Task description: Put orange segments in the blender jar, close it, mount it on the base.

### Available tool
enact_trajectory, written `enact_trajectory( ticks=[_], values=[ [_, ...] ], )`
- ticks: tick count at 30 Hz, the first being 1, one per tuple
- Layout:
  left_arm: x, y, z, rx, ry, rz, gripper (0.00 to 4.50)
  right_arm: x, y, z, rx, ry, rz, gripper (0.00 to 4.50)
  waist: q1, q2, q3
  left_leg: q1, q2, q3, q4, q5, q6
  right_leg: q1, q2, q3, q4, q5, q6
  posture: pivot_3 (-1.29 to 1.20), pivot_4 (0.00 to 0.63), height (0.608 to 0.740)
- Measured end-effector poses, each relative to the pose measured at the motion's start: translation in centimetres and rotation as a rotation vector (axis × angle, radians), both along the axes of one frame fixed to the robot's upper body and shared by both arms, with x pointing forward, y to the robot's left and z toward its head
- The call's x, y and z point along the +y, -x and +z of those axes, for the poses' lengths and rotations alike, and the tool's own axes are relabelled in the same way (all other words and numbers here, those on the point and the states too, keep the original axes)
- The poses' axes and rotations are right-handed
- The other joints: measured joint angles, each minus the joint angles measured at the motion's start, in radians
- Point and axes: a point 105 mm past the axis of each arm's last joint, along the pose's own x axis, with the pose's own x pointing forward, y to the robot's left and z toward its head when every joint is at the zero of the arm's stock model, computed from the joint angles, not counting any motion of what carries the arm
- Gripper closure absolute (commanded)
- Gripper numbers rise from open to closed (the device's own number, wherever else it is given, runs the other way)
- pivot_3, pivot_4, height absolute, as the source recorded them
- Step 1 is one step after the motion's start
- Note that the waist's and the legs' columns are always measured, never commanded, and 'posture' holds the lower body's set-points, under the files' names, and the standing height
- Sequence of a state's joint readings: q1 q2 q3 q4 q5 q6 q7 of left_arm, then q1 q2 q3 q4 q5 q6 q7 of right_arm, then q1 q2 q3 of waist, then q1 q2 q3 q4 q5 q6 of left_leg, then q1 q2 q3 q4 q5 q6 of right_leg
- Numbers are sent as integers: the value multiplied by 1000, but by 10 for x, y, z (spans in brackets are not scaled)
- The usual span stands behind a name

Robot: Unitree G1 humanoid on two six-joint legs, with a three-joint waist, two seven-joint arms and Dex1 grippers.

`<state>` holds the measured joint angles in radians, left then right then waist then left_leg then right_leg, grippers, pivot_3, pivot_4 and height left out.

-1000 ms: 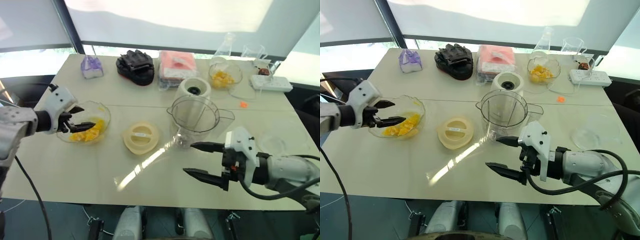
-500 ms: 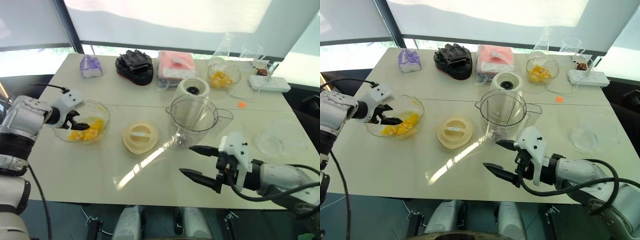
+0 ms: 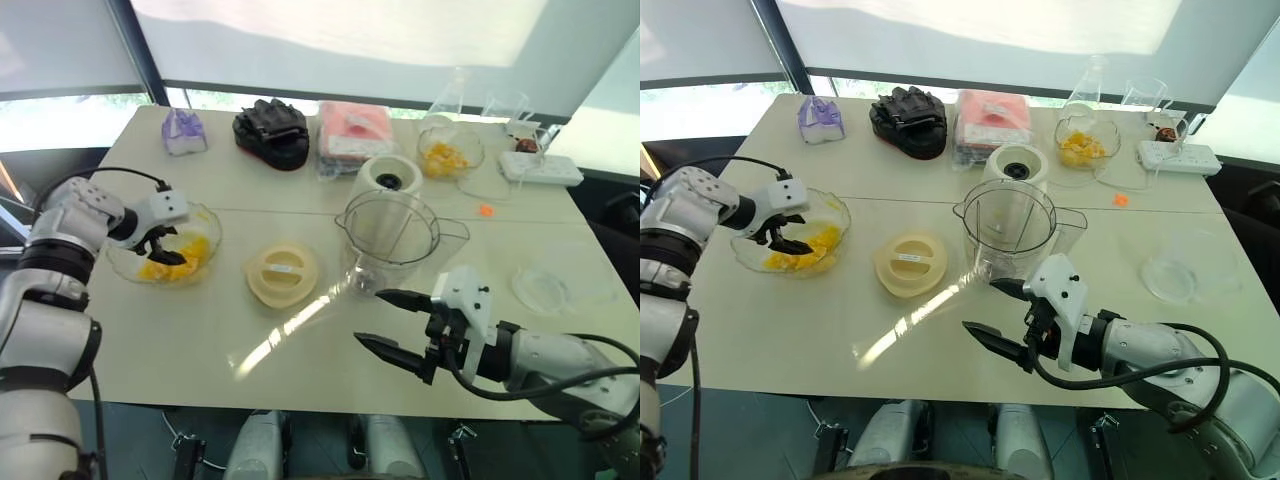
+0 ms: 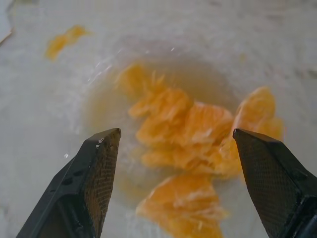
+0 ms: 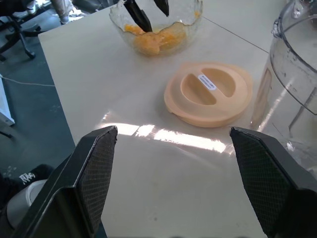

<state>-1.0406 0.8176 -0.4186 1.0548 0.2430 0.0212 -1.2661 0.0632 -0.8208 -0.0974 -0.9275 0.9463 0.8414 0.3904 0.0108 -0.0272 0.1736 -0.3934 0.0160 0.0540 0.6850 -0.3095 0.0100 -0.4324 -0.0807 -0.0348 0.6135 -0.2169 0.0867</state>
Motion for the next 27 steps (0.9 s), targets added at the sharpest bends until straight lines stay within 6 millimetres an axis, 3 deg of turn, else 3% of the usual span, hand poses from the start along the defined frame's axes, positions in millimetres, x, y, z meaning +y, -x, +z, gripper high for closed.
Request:
enact_trajectory(
  ticks=[12,26,27],
  values=[
    [9,2,-22,46,-133,-26,729,-1,4,4,-30,12,-39,686,2,-1,0,0,1,-1,1,0,0,0,0,-1,1,0,0,0,150,740],
    [0,0,-30,43,-157,-72,729,2,3,5,-28,21,3,686,1,-1,-1,2,0,-1,1,0,0,1,-1,-1,1,0,1,0,150,740],
    [-1,-1,-30,41,-157,-73,979,2,2,5,-31,21,2,652,1,-1,-1,2,0,-1,1,0,0,1,-1,-1,2,0,1,0,150,740]
  ],
)
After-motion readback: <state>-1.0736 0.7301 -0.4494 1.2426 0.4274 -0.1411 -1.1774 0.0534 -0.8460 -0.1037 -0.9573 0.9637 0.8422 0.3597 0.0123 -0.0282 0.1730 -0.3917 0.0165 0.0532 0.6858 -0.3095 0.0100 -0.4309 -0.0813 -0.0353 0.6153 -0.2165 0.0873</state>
